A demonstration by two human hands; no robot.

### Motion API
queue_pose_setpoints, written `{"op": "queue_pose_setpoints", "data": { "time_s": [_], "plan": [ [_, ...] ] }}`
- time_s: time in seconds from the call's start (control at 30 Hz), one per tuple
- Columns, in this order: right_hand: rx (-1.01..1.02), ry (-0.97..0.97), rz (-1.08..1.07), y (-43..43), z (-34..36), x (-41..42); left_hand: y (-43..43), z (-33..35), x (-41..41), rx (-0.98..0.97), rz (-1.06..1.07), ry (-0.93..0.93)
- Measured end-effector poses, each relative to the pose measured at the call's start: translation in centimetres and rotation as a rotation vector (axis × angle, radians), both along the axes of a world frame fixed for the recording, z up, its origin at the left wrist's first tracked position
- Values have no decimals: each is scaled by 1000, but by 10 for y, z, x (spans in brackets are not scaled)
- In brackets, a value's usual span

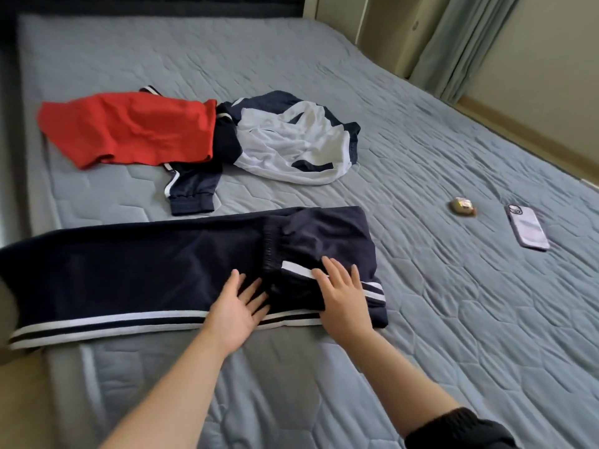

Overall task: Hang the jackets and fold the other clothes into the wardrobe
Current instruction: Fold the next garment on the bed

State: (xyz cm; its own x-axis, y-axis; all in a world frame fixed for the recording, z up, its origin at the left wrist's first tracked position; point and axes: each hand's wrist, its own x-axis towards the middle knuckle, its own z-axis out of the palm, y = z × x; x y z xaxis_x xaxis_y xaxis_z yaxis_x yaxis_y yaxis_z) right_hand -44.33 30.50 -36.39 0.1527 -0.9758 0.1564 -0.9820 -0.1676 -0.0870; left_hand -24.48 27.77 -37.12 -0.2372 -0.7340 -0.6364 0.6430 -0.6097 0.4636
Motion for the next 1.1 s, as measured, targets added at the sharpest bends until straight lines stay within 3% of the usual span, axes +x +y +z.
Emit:
{"op": "queue_pose_setpoints", "data": {
  "time_s": [0.13,0.2,0.3,0.43,0.5,0.57,0.63,0.67,0.73,0.8,0.97,1.1],
  "plan": [
    [-20,55,92,0,-8,-6,-10,7,-22,-34,-93,-117],
    [4,86,152,-2,-10,-8,-23,11,-37,-63,-145,-356],
    [154,128,143,-4,-11,-13,-35,12,-44,-102,-130,-703],
    [400,169,-35,0,-12,-32,-21,-4,-28,-218,-107,-850],
    [534,-28,-74,0,-10,-43,-14,-7,-24,-350,-187,-1000],
    [602,-495,-160,-3,-4,-51,-14,-3,-26,-514,-227,-1219],
    [413,-952,-407,-12,0,-54,-14,2,-29,-698,-211,-1350],
    [260,-1025,-545,-18,0,-56,-14,4,-30,-735,-244,-1352],
    [73,-983,-729,-30,-3,-57,-14,2,-27,-664,-393,-1278],
    [122,-1006,-805,-42,-6,-59,-16,-1,-24,-588,-533,-1223],
    [416,-1038,-917,-61,0,-82,-18,0,-25,-605,-686,-1032],
    [305,-916,-965,-72,20,-94,-13,-3,-34,-670,-783,-1018]
  ]
}}
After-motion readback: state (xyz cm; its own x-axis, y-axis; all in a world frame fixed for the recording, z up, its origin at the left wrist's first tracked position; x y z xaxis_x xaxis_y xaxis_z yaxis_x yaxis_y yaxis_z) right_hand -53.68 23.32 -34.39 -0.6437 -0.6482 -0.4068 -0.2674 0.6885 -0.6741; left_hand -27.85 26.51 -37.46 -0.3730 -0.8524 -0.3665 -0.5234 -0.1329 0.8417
